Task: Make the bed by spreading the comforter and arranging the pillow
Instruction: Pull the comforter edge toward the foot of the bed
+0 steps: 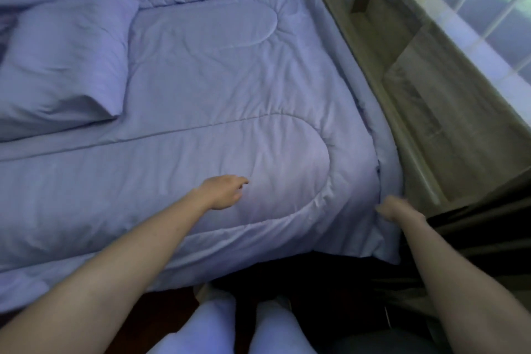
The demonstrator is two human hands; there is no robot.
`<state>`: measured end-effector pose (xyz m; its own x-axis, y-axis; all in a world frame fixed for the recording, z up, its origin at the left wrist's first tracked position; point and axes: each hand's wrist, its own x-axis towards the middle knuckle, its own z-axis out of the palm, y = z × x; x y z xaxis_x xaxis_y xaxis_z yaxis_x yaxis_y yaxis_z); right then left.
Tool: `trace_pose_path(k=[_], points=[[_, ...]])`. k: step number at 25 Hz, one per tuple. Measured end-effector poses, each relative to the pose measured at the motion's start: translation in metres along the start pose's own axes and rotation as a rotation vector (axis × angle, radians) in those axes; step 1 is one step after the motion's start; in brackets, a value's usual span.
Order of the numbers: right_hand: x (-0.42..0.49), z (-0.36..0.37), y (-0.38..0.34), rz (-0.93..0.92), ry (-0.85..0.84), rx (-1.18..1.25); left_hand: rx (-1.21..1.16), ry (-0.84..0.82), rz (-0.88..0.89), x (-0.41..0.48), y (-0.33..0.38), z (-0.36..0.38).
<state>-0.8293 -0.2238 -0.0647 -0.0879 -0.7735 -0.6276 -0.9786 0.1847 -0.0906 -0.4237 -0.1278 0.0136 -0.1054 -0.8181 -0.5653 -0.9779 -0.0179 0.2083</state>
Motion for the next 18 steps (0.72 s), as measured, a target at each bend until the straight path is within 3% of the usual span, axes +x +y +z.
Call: trace_pose_path(k=[3,5,8,10,14,18], points=[[-0.03,-0.042,-0.075,-0.119,0.123,0.091,0.127,0.042,-0.119,-0.023,-0.031,-0.016],[-0.055,-0.056,-0.124,-0.236,0.196,0.161,0.09,0.162,-0.19,-0.043,-0.041,-0.032],[-0.102,-0.066,-0.197,-0.476,0.341,0.269,-0.086,0.399,-0.298,-0.072,-0.061,-0.05],[-0.137,-0.072,-0.246,-0.627,0.407,0.383,-0.33,0.537,-0.35,-0.091,-0.078,-0.062],[-0.21,-0.066,-0.347,-0.875,0.275,0.678,-0.73,0.85,-0.303,-0.159,-0.108,-0.087],[-0.297,-0.037,-0.435,-1.115,0.098,0.849,-0.882,0.987,-0.214,-0.26,-0.145,-0.088]])
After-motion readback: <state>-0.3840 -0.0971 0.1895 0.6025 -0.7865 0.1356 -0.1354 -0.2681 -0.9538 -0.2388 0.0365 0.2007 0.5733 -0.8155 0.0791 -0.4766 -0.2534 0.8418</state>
